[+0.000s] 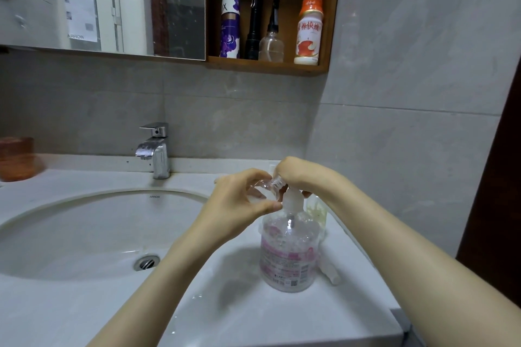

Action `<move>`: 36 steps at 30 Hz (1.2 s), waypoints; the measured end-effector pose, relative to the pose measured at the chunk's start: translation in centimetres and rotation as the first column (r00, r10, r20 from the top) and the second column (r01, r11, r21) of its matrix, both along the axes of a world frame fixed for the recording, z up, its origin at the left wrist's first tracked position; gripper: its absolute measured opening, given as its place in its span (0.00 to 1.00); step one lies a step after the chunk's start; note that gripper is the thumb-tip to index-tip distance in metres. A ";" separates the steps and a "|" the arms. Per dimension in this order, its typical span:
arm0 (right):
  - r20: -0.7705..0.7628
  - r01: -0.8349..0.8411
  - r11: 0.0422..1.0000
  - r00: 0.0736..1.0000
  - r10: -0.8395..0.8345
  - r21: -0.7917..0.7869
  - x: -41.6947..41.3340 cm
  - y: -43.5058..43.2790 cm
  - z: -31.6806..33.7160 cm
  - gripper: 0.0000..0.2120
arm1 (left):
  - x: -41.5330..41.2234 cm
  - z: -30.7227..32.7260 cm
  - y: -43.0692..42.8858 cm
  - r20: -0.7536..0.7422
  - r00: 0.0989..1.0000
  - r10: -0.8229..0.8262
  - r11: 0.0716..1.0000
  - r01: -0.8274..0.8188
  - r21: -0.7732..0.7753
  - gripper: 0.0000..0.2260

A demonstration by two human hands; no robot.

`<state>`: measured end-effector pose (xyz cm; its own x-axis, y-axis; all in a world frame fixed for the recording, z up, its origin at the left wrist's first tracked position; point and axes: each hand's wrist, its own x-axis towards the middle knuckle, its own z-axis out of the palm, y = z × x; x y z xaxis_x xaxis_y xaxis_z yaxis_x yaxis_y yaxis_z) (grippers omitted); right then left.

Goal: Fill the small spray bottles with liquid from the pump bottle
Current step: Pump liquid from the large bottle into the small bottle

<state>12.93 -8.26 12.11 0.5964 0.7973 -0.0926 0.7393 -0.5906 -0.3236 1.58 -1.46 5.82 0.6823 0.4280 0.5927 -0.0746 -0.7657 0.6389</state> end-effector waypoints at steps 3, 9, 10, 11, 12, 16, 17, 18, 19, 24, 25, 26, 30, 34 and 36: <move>0.053 -0.020 0.999 0.998 0.022 -0.039 -0.5 -0.3 0.7 0.06 | -0.1 0.3 -0.1 -0.013 1.000 0.009 1.000 -0.009 0.022 0.17; 0.032 0.003 0.999 0.999 -0.002 -0.032 -0.6 -0.3 1.1 0.07 | -0.4 0.8 -0.1 -0.012 1.000 0.008 0.999 -0.008 0.036 0.18; 0.000 0.000 1.000 1.000 0.000 -0.001 -0.4 -0.3 1.0 0.06 | -0.3 0.8 -0.2 -0.003 1.000 0.005 1.000 -0.005 0.025 0.17; -0.021 0.005 1.000 1.000 -0.005 0.014 -0.4 -0.3 0.7 0.06 | -0.3 0.6 -0.1 0.001 1.000 0.003 1.000 -0.003 0.013 0.17; -0.033 0.011 1.000 0.999 -0.010 0.016 -0.3 -0.2 0.5 0.06 | -0.2 0.5 -0.1 0.000 1.000 0.002 1.000 -0.002 0.006 0.17; -0.039 0.024 1.000 0.999 -0.024 -0.014 0.0 0.1 -0.2 0.11 | -0.1 -0.1 0.0 -0.010 1.000 0.002 1.000 -0.001 0.013 0.20; -0.023 0.020 1.000 1.000 -0.020 -0.014 0.1 0.1 -0.1 0.11 | -0.1 0.0 -0.1 -0.013 1.000 0.000 1.000 0.000 0.012 0.19; -0.012 0.015 1.000 1.000 -0.015 -0.010 0.0 0.0 0.1 0.10 | -0.1 0.1 -0.1 -0.017 1.000 0.001 1.000 -0.001 0.009 0.19; -0.007 0.011 1.000 1.000 -0.011 -0.008 0.0 -0.1 0.3 0.09 | -0.2 0.3 -0.1 -0.020 1.000 0.005 1.000 -0.005 0.014 0.18; -0.030 0.014 1.000 0.999 -0.014 -0.014 0.3 -0.1 0.8 0.09 | -0.3 0.9 0.0 -0.011 1.000 0.018 0.998 -0.017 0.059 0.17; -0.064 0.023 1.000 0.998 -0.023 0.003 0.3 -0.1 0.7 0.08 | -0.3 0.8 0.0 -0.002 1.000 0.012 0.999 -0.012 0.052 0.17; -0.086 0.025 1.000 0.996 -0.024 0.012 0.3 -0.1 0.6 0.07 | -0.3 0.7 0.0 0.006 1.000 0.007 0.999 -0.008 0.046 0.17; -0.087 0.037 0.999 0.995 -0.039 -0.027 0.2 0.1 0.1 0.10 | 0.1 0.0 0.3 0.020 1.000 0.001 1.000 -0.002 0.023 0.17; -0.026 0.022 0.999 0.999 -0.023 -0.042 0.0 -0.2 0.7 0.08 | 0.2 0.3 0.4 0.011 1.000 0.009 0.999 -0.010 0.045 0.17; -0.009 0.006 0.999 1.000 -0.006 -0.045 -0.1 -0.4 1.1 0.05 | 0.0 0.7 0.3 0.006 1.000 0.008 0.998 -0.008 0.067 0.18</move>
<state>12.80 -8.64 13.18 0.6001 0.7888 -0.1331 0.7330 -0.6089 -0.3033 1.60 -1.14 6.56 0.6755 0.3926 0.6241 -0.0715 -0.8075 0.5855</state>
